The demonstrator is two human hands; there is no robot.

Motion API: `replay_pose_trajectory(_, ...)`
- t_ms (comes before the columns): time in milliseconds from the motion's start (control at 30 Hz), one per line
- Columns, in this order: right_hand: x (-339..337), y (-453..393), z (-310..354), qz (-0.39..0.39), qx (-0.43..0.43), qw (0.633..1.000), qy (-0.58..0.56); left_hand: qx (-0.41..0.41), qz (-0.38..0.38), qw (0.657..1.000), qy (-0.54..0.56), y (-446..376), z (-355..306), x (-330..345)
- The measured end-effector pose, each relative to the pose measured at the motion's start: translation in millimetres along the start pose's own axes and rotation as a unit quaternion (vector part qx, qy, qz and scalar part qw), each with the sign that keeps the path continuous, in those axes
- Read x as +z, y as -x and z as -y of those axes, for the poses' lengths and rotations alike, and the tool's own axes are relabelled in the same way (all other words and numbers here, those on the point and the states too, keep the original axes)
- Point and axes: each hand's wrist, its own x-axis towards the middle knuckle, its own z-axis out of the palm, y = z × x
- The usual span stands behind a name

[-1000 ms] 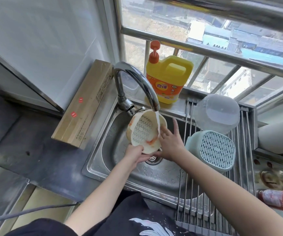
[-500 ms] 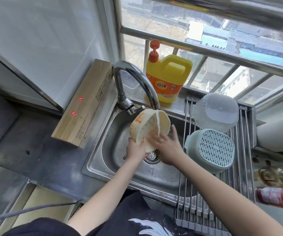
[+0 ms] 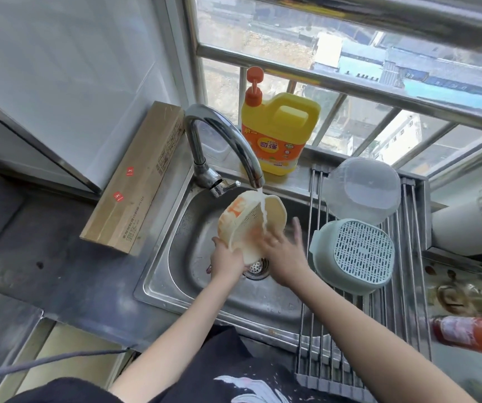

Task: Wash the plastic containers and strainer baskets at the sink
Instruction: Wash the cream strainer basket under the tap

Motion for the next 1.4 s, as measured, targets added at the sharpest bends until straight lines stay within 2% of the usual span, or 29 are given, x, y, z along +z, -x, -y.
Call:
replay_pose_trajectory(33, -4, 1, -3, -0.021, 0.051, 0.998, 0.007, 0.01, -0.002, 1.0, -0.02, 2, 0, -1)
replay_pose_trajectory(67, -4, 1, -3, -0.017, 0.055, 0.998, -0.006, 0.025, -0.007, 0.998, -0.054, 0, 1, -1)
replay_pose_trajectory(167, -1, 5, 7, 0.02, -0.08, 0.993, -0.087, 0.034, -0.025, 0.99, -0.132, -5, 4, -1)
replay_pose_trajectory(200, -1, 7, 6, -0.014, -0.071, 0.991, -0.115, 0.018, -0.016, 0.994, -0.11, -4, 3, -2)
replay_pose_trajectory(233, -1, 8, 1, -0.071, -0.012, 0.984, -0.16, -0.007, -0.003, 0.998, -0.061, -2, -1, -6)
replay_pose_trajectory(300, -7, 14, -8, -0.189, 0.155, 0.932, -0.268, -0.08, 0.037, 0.995, 0.041, -2, -7, -16)
replay_pose_trajectory(333, -11, 17, -11, -0.213, 0.225, 0.898, -0.312, -0.115, 0.065, 0.988, 0.074, -4, -9, -21)
replay_pose_trajectory(400, -18, 18, -15, -0.164, 0.304, 0.866, -0.361, -0.156, 0.13, 0.973, 0.108, -7, -14, -33)
replay_pose_trajectory(500, -29, 15, -20, -0.051, 0.281, 0.864, -0.415, -0.199, 0.228, 0.943, 0.136, -8, -21, -47)
replay_pose_trajectory(567, -35, 14, -17, -0.059, 0.249, 0.861, -0.439, -0.224, 0.277, 0.923, 0.144, -8, -22, -52)
replay_pose_trajectory(733, -51, 8, -8, -0.112, 0.229, 0.897, -0.362, -0.261, 0.339, 0.888, 0.168, 2, -19, -42)
replay_pose_trajectory(800, -58, 7, -15, -0.135, 0.238, 0.892, -0.36, -0.268, 0.371, 0.884, 0.099, 1, -19, -36)
replay_pose_trajectory(867, -64, 5, -23, -0.149, 0.229, 0.895, -0.352, -0.268, 0.372, 0.887, -0.05, 0, -20, -37)
replay_pose_trajectory(900, -65, 4, -26, -0.145, 0.218, 0.902, -0.345, -0.249, 0.35, 0.893, -0.131, 0, -22, -37)
replay_pose_trajectory(967, -67, 0, -33, -0.118, 0.194, 0.918, -0.326, -0.149, 0.241, 0.932, -0.224, -1, -25, -34)
replay_pose_trajectory(1000, -68, -2, -36, -0.102, 0.187, 0.922, -0.323, -0.089, 0.175, 0.958, -0.209, -3, -28, -32)
replay_pose_trajectory(1033, -68, -4, -39, -0.089, 0.185, 0.922, -0.328, -0.061, 0.139, 0.978, -0.143, -5, -34, -30)
replay_pose_trajectory(1067, -69, -6, -41, -0.079, 0.181, 0.92, -0.338, -0.076, 0.146, 0.986, -0.039, -8, -42, -26)
replay_pose_trajectory(1100, -70, -8, -41, -0.071, 0.176, 0.918, -0.349, -0.112, 0.188, 0.973, 0.079, -8, -52, -22)
replay_pose_trajectory(1167, -72, -10, -37, -0.059, 0.164, 0.916, -0.362, -0.169, 0.27, 0.916, 0.245, -5, -70, -14)
replay_pose_trajectory(1233, -72, -9, -32, -0.06, 0.155, 0.917, -0.361, -0.169, 0.282, 0.904, 0.274, -8, -83, 0)
replay_pose_trajectory(1300, -71, -7, -32, -0.065, 0.161, 0.921, -0.349, -0.17, 0.254, 0.924, 0.231, -13, -93, 13)
replay_pose_trajectory(1400, -70, -3, -38, -0.07, 0.175, 0.921, -0.342, -0.177, 0.265, 0.935, 0.154, -15, -101, 24)
